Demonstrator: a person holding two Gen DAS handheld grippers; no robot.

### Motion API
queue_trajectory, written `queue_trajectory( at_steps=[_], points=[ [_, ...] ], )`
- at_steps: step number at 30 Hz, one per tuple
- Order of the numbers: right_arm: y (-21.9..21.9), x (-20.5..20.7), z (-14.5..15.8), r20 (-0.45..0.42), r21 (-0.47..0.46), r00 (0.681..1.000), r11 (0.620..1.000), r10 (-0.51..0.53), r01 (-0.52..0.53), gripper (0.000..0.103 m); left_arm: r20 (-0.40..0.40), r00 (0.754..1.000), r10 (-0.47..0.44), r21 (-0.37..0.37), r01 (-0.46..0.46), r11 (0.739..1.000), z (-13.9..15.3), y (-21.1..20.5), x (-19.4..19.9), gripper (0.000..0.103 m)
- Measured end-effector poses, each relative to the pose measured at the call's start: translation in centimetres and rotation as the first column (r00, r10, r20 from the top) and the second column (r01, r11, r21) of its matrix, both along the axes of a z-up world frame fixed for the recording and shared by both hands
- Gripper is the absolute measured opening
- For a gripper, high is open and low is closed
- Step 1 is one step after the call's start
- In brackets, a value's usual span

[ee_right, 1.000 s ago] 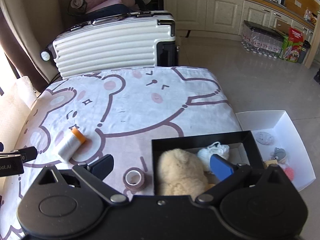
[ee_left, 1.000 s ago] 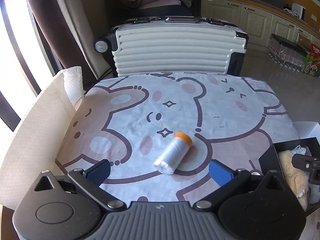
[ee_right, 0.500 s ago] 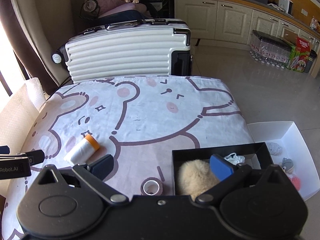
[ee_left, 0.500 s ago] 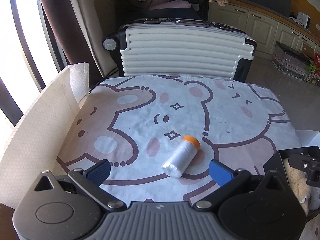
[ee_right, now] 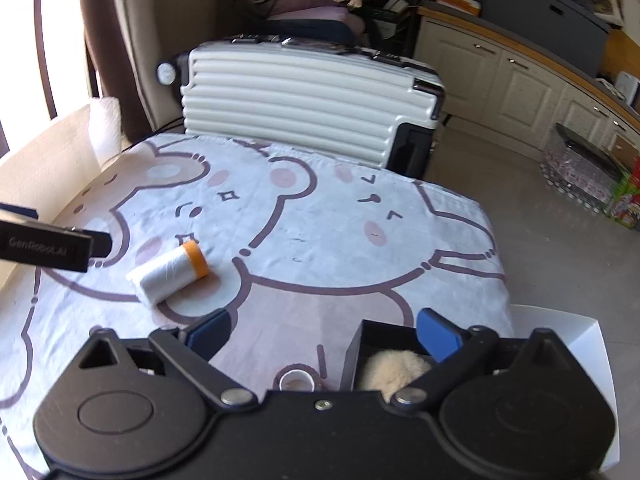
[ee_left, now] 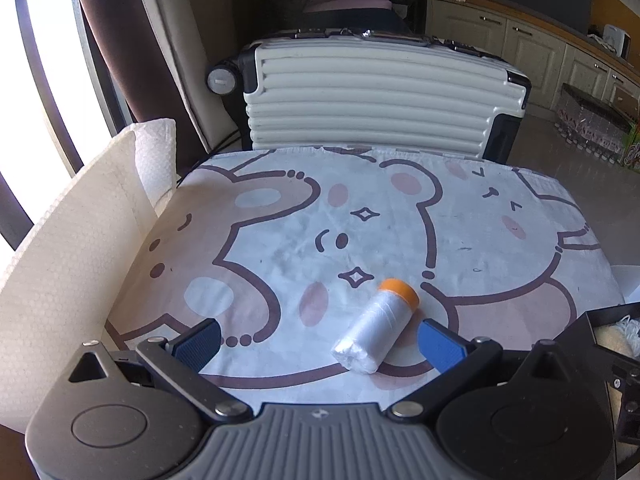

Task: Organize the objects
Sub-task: 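Close the left tool on the white bottle while the right tool grips the brown tape roll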

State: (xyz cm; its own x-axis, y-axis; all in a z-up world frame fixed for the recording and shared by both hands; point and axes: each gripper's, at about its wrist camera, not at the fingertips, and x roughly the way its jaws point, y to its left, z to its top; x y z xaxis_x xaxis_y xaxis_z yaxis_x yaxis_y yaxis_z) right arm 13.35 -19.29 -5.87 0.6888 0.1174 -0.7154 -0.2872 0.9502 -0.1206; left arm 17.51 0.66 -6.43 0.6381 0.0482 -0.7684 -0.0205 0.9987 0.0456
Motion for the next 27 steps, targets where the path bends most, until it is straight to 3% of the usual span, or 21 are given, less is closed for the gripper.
queue_trajectory(
  at_steps=[5,11,17,23,27],
  points=[
    [1.1,0.5,-1.8,-0.062,-0.042,0.992,0.993,0.11,-0.113,0.086,-0.017,1.0,-0.006,0.009,0.006,1.0,-1.5,-0.2,1.2,0.103],
    [2.0,1.7,-4.0,-0.172,-0.043,0.962,0.974,0.214,-0.224,0.076,-0.02,1.0,-0.008,-0.073,0.007,0.997,-2.5,-0.1,2.8,0.103],
    [3.0,3.0,-6.3,-0.283,-0.086,0.925,0.953,0.255,-0.289,0.065,-0.04,0.997,-0.063,-0.12,0.057,0.991,-3.7,-0.7,4.1,0.094],
    [4.3,3.4,-8.1,-0.358,-0.213,0.885,0.897,0.298,-0.388,0.063,-0.056,0.993,-0.103,-0.131,0.095,0.987,-4.9,-0.9,5.1,0.087],
    [4.7,3.4,-9.3,-0.42,-0.275,0.85,0.848,0.318,-0.453,0.063,-0.07,0.985,-0.154,-0.096,0.147,0.984,-5.7,-1.5,5.5,0.082]
  ],
)
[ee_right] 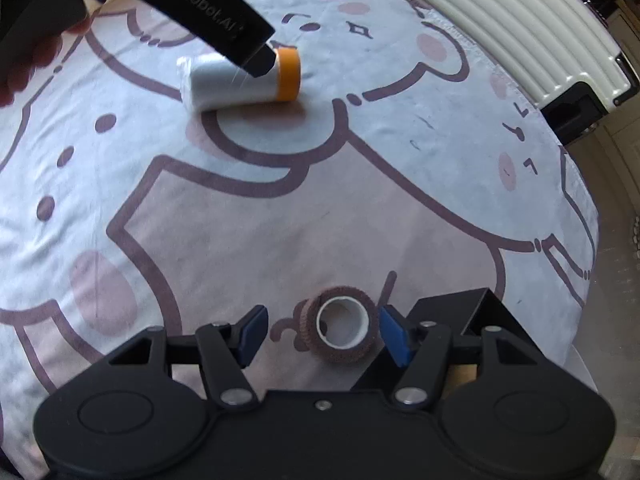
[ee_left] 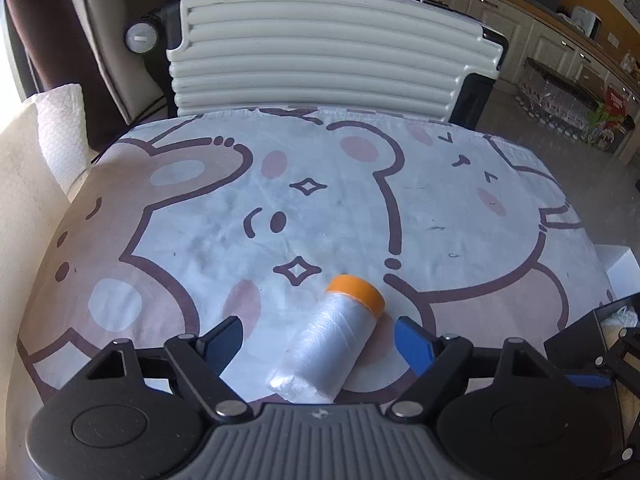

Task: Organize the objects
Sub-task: 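Close the left tool on the white bottle while the right tool grips the brown tape roll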

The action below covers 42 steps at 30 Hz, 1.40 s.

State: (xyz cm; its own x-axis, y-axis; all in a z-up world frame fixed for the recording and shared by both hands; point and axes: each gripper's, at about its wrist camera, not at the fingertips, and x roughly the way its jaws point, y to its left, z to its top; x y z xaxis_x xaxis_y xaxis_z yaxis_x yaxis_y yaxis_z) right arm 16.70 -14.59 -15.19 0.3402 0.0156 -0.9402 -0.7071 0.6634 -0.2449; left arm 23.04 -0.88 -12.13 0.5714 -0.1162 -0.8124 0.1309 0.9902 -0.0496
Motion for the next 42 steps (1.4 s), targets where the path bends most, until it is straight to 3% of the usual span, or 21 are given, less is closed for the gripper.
queue_trajectory(
  at_steps=[3,7,9,14,17,20,25,32,34,42],
  points=[
    [0.0,-0.1,-0.7,-0.015,-0.038,0.999,0.999,0.031,-0.032,0.061,-0.007,0.998,-0.056,0.053,0.056,0.997,-0.6,-0.8,0.2,0.081],
    [0.1,0.4,-0.6,-0.023,-0.037,0.999,0.999,0.026,-0.026,0.058,-0.039,0.995,-0.087,0.061,0.089,0.994,-1.3,-1.4,0.5,0.076],
    [0.1,0.6,-0.5,-0.009,-0.048,1.0,0.999,0.021,-0.022,0.045,-0.056,0.994,-0.094,0.065,0.098,0.993,-1.7,-1.6,0.7,0.074],
    [-0.3,0.9,-0.1,-0.018,-0.019,1.0,1.0,0.01,-0.01,0.045,-0.079,0.992,-0.095,0.085,0.102,0.991,-2.2,-2.0,0.9,0.069],
    [-0.4,1.0,0.7,-0.034,0.05,0.999,0.999,-0.005,0.007,0.045,-0.094,0.993,-0.068,0.092,0.077,0.993,-2.4,-1.8,1.1,0.062],
    [-0.1,0.9,1.6,-0.045,0.127,0.999,0.992,-0.017,0.022,0.045,-0.117,0.993,-0.022,0.077,0.031,0.997,-2.6,-1.2,1.5,0.051],
    [1.1,0.4,1.8,-0.072,0.202,0.997,0.979,-0.018,0.033,0.045,-0.135,0.991,0.014,0.029,-0.01,1.0,-2.6,-0.5,1.5,0.05],
    [1.8,-0.3,1.1,-0.142,0.243,0.99,0.97,0.006,0.029,0.047,-0.23,0.97,0.078,-0.085,-0.1,0.991,-2.5,1.2,1.5,0.048],
    [1.7,-0.5,1.1,-0.172,0.261,0.985,0.965,0.022,0.024,0.057,-0.254,0.963,0.09,-0.099,-0.118,0.988,-2.5,1.6,1.3,0.048],
    [0.8,0.1,1.1,-0.195,0.313,0.98,0.944,-0.039,0.1,0.055,-0.277,0.955,0.104,-0.127,-0.144,0.981,-2.1,2.3,0.8,0.047]
  ],
)
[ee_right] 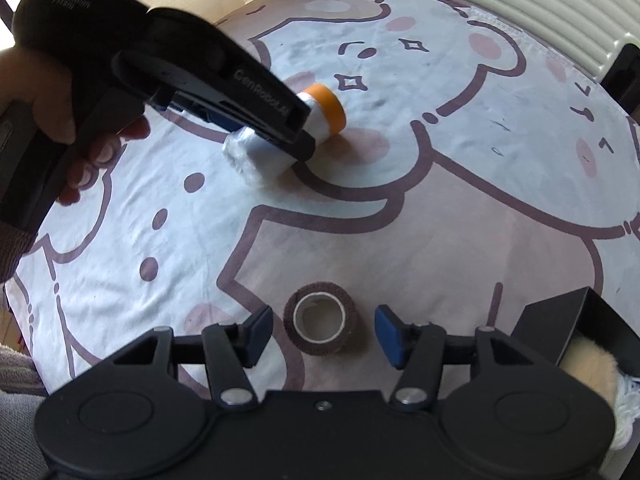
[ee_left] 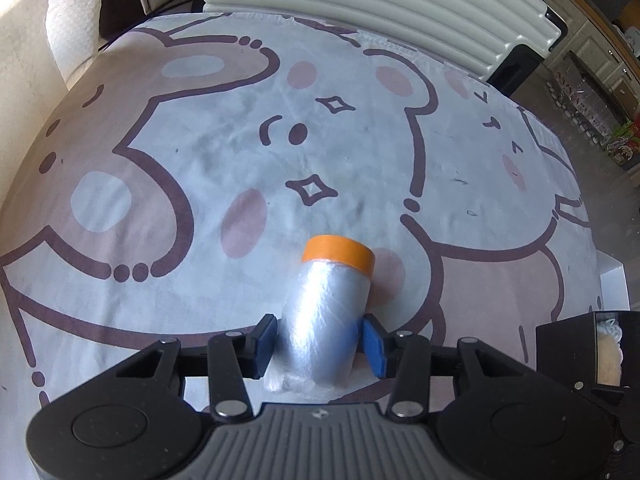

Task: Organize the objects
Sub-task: 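Close the left tool on the white bottle while the right tool grips the brown tape roll, then lift the bottle with the left tool while the right tool carries the tape toward the black box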

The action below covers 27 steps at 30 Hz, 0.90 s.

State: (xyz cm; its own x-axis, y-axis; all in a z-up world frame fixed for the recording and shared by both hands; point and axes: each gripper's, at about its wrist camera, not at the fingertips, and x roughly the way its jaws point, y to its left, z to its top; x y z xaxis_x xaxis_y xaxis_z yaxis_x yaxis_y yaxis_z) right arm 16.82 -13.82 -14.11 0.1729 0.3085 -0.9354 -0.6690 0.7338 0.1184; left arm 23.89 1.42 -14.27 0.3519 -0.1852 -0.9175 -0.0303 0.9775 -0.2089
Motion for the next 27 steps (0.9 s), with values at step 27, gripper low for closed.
queue_trajectory(
  at_steps=[27],
  points=[
    [-0.8,1.0,0.0,0.0,0.031,0.993,0.993,-0.115,0.115,0.043,0.052,0.995,-0.083,0.061,0.08,0.995,0.6,-1.4,0.5,0.042]
  ],
)
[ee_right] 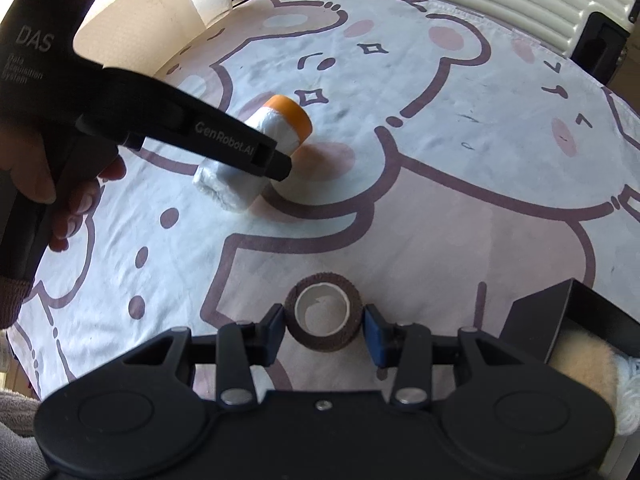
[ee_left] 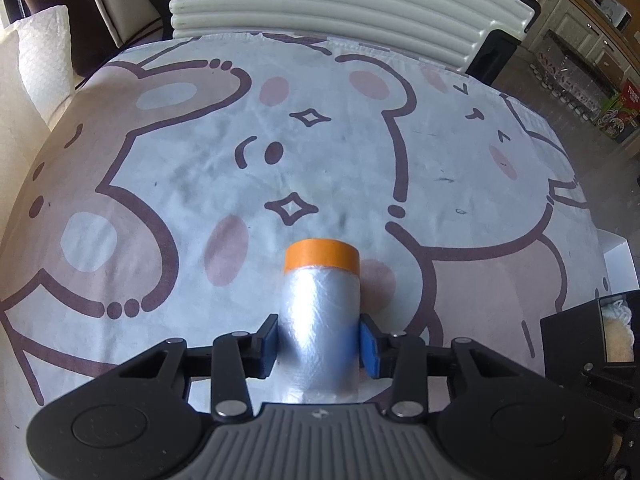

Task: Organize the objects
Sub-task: 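Lift the bottle with the left tool while the right tool carries the tape toward the black box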

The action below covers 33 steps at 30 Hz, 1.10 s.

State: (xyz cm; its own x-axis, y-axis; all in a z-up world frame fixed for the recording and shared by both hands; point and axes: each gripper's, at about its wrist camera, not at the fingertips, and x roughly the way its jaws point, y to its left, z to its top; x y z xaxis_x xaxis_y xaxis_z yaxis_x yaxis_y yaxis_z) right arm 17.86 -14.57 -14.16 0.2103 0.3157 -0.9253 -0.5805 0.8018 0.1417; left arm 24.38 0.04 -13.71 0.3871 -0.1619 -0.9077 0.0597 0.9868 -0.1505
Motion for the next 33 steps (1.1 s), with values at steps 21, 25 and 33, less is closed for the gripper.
queue_trajectory(
  at_steps=[21,25,33],
  points=[
    [-3.5,-1.2,6.1,0.196,0.091,0.938,0.958,-0.285,0.272,0.043,0.141,0.99,0.026,0.021,-0.029,0.999,6.3,1.0,-4.1,0.042],
    [-4.2,-1.6,7.3,0.221,0.118,0.915,0.941,-0.338,0.319,0.043,0.168,0.986,0.025,0.028,-0.03,0.999,7.5,0.8,-5.1,0.042],
    [-5.4,-2.5,9.2,0.262,0.166,0.869,0.907,-0.419,0.387,0.043,0.212,0.977,0.01,0.056,-0.022,0.998,9.5,0.0,-6.7,0.042]
  ],
)
